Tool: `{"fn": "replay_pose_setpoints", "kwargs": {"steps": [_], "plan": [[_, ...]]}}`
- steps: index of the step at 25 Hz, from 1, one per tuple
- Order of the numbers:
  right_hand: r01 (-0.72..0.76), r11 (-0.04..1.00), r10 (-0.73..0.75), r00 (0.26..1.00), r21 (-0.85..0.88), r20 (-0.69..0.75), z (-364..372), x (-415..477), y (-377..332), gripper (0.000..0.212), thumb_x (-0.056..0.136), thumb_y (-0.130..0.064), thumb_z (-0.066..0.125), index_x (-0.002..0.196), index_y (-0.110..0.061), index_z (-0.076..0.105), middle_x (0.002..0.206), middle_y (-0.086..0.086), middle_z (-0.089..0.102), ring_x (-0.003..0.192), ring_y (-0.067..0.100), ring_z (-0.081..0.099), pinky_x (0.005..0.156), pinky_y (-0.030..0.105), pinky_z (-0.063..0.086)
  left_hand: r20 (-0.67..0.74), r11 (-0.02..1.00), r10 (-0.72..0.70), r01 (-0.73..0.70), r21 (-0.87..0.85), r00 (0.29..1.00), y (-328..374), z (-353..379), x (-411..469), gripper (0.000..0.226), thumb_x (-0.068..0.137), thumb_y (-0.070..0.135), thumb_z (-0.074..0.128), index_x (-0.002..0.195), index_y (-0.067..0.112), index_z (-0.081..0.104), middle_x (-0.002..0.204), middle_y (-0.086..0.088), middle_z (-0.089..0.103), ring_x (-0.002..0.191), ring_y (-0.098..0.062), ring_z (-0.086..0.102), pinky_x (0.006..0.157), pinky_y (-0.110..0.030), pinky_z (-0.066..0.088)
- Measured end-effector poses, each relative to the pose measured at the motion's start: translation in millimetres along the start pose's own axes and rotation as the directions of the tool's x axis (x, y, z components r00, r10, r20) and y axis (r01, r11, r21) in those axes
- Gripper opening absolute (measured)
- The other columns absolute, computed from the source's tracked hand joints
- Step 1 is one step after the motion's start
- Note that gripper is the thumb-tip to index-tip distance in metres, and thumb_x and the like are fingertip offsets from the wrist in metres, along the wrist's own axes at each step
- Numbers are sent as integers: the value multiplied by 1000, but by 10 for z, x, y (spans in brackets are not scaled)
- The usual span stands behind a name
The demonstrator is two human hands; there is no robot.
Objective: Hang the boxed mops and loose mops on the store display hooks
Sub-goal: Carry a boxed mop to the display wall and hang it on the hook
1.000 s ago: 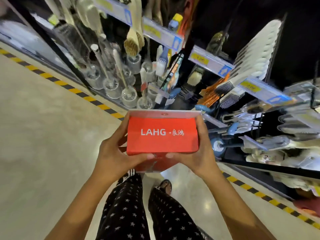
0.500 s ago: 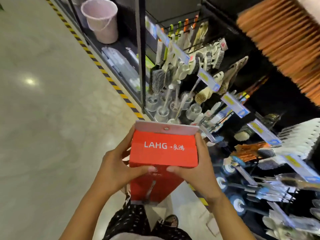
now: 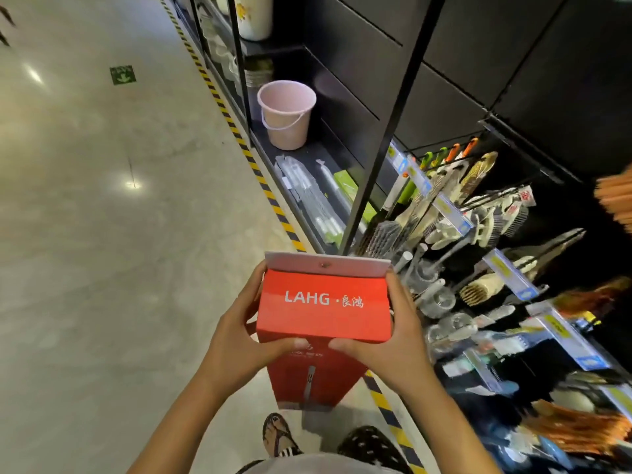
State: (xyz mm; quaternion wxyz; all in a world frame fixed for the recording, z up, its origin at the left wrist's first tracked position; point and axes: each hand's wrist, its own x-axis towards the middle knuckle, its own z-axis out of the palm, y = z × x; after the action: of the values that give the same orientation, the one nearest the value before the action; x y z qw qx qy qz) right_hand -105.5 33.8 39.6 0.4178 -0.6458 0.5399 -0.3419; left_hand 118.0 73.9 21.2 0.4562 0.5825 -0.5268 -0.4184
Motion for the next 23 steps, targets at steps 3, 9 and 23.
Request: {"fn": "replay_pose_setpoints", "kwargs": {"steps": [3,9,23], "plan": [[17,999,-18,1000,37,22,66,344,-112,111,39,-69,84,135,-54,32,125,-20,46,116,-5,49,89,27,50,-30,999,23,-22,25,999,70,-173,287,111,53,55,85,142,64,19,129,36,54,115,5,57,78,-7,51],[27,986,-48,991,167,125,241,1458,-102,120,40,-55,92,138,-59,24,123,-36,47,115,-6,53,85,20,54,-138,999,-17,23,43,990,23,-438,1153,122,43,63,86,142,66,16,125,35,56,115,5,57,79,-5,49],[161,969,-231,859,187,457,774,4210,-657,125,43,-55,91,140,-65,12,138,-21,41,122,1,51,95,36,52,-479,997,-69,79,1,875,111,-1119,3037,127,40,62,90,144,62,18,129,27,58,114,5,59,75,-8,52]]}}
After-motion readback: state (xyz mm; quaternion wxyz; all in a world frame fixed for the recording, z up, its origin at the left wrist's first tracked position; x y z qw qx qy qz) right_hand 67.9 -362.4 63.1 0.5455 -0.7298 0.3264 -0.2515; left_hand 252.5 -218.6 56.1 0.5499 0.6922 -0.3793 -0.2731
